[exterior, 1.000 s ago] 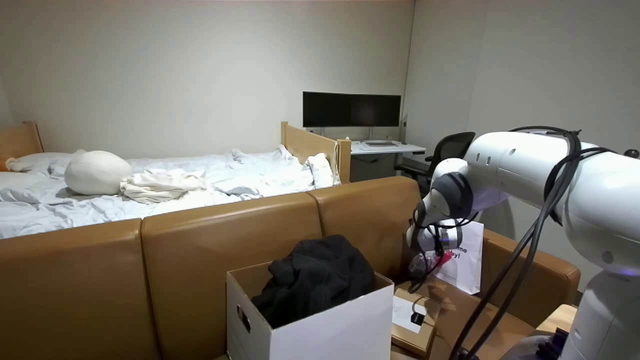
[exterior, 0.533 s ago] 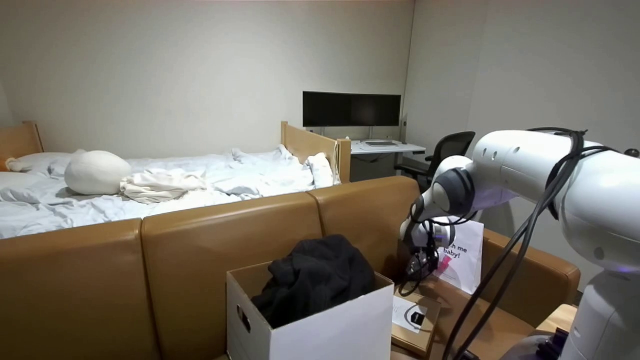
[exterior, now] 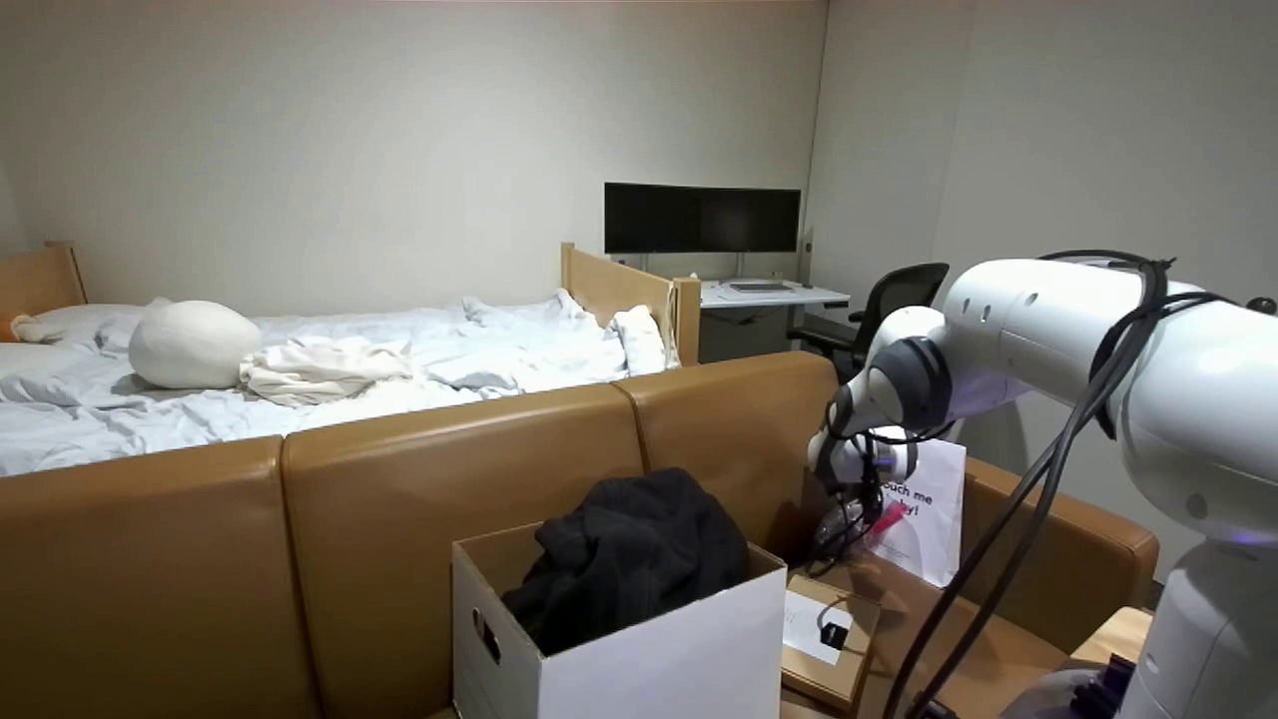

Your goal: Pick up the black cloth, plastic and brown book from the sofa and put them in the box

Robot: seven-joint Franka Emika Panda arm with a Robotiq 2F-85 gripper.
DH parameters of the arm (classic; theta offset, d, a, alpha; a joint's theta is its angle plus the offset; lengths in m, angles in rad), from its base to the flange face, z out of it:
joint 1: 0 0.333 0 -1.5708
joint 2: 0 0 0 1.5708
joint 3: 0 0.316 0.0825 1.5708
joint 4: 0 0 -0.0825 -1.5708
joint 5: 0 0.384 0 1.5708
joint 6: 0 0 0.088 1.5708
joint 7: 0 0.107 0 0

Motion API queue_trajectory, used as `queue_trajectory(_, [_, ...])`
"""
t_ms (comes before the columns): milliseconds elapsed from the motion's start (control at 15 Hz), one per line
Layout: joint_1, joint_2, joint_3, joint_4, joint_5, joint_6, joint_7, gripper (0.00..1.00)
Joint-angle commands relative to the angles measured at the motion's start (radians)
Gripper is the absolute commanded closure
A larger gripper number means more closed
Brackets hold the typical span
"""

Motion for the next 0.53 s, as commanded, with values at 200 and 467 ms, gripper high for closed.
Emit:
queue_trajectory(200, [-0.006, 0.000, 0.003, 0.009, -0.027, -0.037, 0.036, 0.98])
queue_trajectory(467, [0.003, 0.000, -0.011, 0.019, -0.052, -0.101, 0.024, 1.00])
